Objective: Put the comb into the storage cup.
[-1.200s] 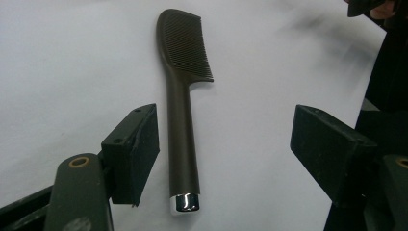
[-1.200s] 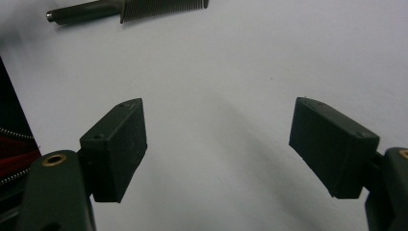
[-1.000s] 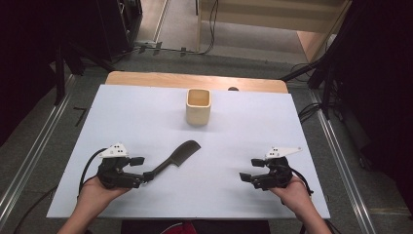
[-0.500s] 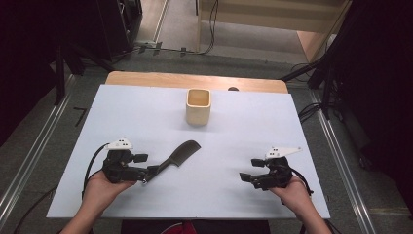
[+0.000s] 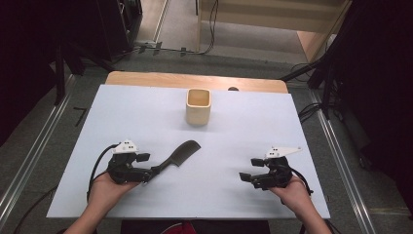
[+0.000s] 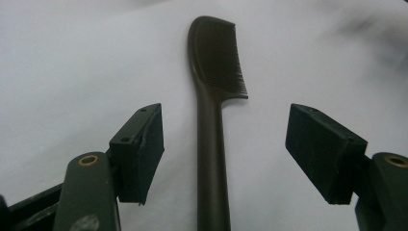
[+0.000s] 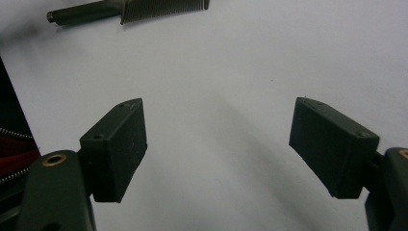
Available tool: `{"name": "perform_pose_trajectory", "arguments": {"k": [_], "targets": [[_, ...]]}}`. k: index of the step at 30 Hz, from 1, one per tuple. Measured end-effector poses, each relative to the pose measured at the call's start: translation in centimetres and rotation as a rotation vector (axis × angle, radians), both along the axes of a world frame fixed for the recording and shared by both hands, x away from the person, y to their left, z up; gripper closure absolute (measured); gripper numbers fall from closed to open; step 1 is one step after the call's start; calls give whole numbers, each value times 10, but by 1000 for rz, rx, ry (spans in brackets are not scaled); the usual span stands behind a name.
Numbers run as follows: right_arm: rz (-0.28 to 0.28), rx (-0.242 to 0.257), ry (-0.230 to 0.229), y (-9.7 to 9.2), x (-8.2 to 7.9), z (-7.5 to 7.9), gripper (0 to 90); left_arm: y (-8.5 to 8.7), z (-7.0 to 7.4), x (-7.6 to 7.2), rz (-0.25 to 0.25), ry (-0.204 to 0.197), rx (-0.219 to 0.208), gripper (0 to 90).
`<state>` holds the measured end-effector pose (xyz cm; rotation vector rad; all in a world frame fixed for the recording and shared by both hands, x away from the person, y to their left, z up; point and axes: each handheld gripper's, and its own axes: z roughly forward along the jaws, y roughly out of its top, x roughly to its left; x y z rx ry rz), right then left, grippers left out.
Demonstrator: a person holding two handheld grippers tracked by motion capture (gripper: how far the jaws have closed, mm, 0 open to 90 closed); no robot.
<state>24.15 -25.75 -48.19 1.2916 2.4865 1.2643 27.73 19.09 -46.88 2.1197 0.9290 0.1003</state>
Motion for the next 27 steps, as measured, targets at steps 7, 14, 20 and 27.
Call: {"name": "perform_pose_trajectory", "arguments": {"k": [7,14,20,27], "targets": [[12,3,-3,3,5,1,189,6,-6,-5,11,-9,28,305],[30,0,-3,9,9,1,190,6,-10,-9,17,-4,57,326],[33,2,-4,10,11,2,190,4,-17,-9,12,16,84,358],[41,0,-7,12,12,2,189,0,-25,-8,1,7,139,387]]}}
